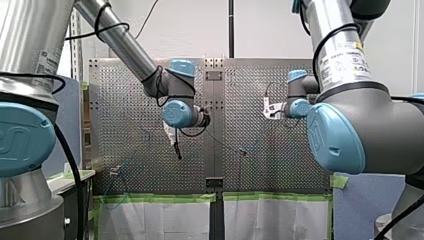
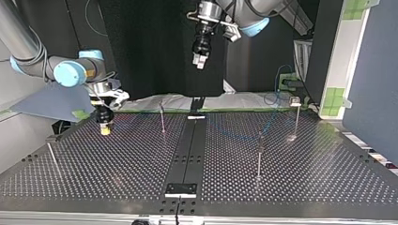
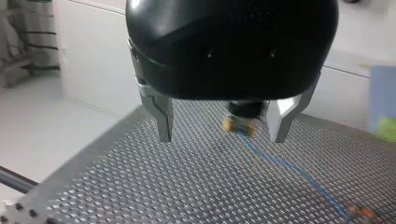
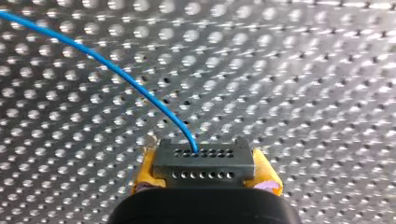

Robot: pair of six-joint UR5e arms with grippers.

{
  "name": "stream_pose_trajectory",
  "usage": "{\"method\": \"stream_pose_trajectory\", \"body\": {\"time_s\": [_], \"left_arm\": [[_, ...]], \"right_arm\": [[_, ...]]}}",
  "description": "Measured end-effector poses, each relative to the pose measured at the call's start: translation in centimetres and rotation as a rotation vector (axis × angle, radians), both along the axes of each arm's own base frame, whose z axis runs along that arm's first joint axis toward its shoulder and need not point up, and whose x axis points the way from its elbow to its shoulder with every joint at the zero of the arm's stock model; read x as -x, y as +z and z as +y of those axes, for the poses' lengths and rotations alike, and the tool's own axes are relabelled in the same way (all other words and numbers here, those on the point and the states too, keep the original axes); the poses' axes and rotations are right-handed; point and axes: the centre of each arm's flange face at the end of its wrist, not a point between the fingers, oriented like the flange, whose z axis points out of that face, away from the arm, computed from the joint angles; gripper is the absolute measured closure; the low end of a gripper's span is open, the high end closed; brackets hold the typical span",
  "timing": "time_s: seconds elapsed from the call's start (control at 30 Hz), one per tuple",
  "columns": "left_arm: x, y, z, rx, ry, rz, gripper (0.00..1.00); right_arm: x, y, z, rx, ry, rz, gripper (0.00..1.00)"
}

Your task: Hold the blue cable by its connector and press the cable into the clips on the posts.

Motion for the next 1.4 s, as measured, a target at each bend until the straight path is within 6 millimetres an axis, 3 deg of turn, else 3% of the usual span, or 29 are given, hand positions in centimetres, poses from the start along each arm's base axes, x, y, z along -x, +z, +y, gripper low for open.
{"method": "stream_pose_trajectory", "body": {"time_s": [0.2, 1.4], "left_arm": [[-0.31, -1.25, 0.58, -0.027, 0.0, 0.008, 0.01], [-0.33, -1.32, 0.62, -0.029, 0.0, 0.008, 0.01]], "right_arm": [[-0.04, 0.56, 0.11, 0.007, 0.002, -0.002, 1.0], [-0.05, 0.6, 0.13, 0.008, 0.002, -0.002, 1.0]]}}
